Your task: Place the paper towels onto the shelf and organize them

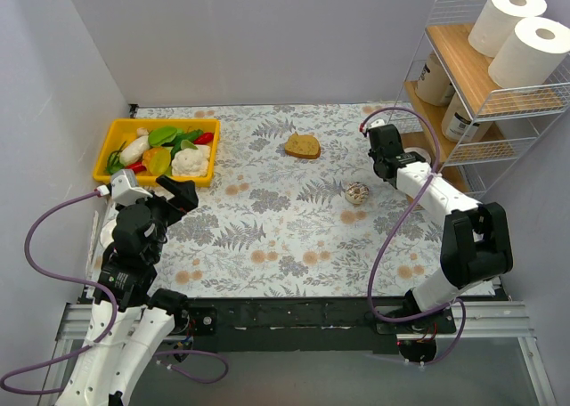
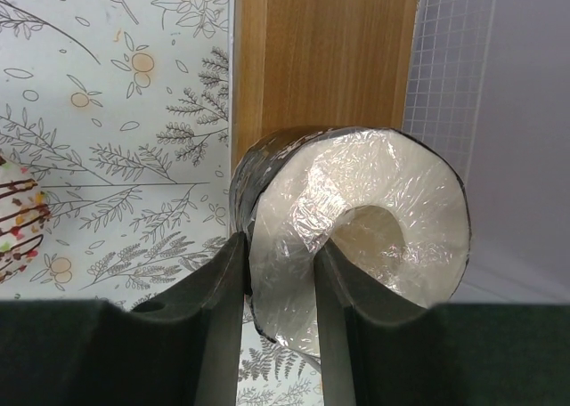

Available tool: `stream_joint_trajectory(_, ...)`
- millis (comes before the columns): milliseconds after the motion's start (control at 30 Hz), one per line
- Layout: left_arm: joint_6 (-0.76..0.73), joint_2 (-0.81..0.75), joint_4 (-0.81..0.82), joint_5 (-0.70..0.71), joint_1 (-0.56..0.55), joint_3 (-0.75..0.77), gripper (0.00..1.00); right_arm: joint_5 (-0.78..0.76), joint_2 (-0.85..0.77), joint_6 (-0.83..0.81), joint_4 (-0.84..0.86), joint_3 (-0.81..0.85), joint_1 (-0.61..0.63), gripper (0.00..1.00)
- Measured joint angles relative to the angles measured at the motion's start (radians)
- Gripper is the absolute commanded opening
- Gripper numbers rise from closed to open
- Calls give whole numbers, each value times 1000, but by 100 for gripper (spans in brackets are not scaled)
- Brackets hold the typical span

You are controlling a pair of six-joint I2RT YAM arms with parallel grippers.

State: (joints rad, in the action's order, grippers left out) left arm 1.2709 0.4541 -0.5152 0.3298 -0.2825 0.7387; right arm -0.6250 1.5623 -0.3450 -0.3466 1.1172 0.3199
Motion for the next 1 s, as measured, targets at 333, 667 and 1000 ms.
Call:
stream_joint_trajectory(333, 0, 0, 0, 0, 0, -7, 98, -21, 0, -47, 87, -53, -48, 41)
stream_joint_trajectory(667, 0, 0, 0, 0, 0, -7, 98, -57, 0, -77, 101, -58, -58, 53)
stream_joint_trajectory(1000, 0, 1, 0, 0, 0, -7, 98, -63, 0, -68, 58, -18, -14, 38)
